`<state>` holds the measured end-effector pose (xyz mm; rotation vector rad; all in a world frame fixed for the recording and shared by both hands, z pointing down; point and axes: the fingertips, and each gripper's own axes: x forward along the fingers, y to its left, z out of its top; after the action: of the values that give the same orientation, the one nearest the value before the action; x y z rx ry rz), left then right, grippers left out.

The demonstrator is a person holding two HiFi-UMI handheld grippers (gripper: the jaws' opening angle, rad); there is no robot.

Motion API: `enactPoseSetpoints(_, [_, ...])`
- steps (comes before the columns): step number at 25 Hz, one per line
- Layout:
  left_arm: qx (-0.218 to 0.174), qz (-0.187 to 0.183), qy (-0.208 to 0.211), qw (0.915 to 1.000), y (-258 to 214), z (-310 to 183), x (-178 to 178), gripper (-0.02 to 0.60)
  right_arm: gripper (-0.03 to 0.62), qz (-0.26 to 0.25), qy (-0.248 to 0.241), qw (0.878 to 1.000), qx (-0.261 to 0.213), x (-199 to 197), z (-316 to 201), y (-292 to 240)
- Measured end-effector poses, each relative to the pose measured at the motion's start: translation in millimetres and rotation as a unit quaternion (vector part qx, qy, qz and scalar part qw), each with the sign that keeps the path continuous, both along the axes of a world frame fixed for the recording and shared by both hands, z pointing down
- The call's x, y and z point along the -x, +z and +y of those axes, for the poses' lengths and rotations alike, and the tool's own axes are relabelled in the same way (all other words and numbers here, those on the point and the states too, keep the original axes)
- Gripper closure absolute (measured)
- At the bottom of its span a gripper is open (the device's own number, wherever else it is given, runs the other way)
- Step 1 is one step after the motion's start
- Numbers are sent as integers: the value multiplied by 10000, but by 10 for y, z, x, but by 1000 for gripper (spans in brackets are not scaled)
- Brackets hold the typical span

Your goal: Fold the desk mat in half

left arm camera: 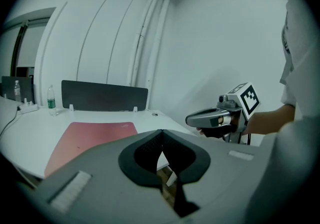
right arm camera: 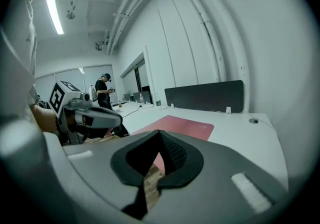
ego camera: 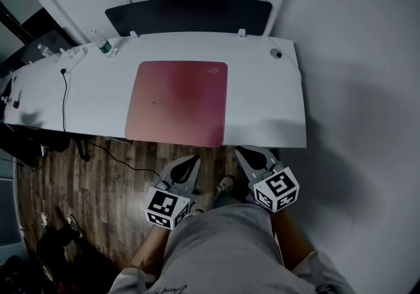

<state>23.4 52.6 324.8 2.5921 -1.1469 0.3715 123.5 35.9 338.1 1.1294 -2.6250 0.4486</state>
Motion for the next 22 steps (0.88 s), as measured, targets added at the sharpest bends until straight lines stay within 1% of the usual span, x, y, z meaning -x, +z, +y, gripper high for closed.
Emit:
enactPoseSetpoints(5, [-59,-23,-70,10000,-25,-205,-116,563,586,-64,-73,9999,69,-155,-186,34])
enactPoseSetpoints(8, [-77,-137,-73,9998,10,-272,-169,563,586,-65,-129,9999,88,-211,-257,49])
enactPoseSetpoints(10, [-17,-211,-30,9998,53,-293,-204,563,586,-65,-124,9998,117,-233,-286,69])
enactPoseSetpoints(15, [221,-362,224,9989,213,-316,-249,563,586,-102,-10,9996,267,-245,-321,183])
enactPoseSetpoints(18, [261,-413,403,9980,332,-379,-256,563,586,-101,89,9992,374,-241,-341,256])
enactPoseSetpoints(22, [437,-564,747,9947,535,-430,-297,563,586,-123,333,9980,531,-289,-343,347])
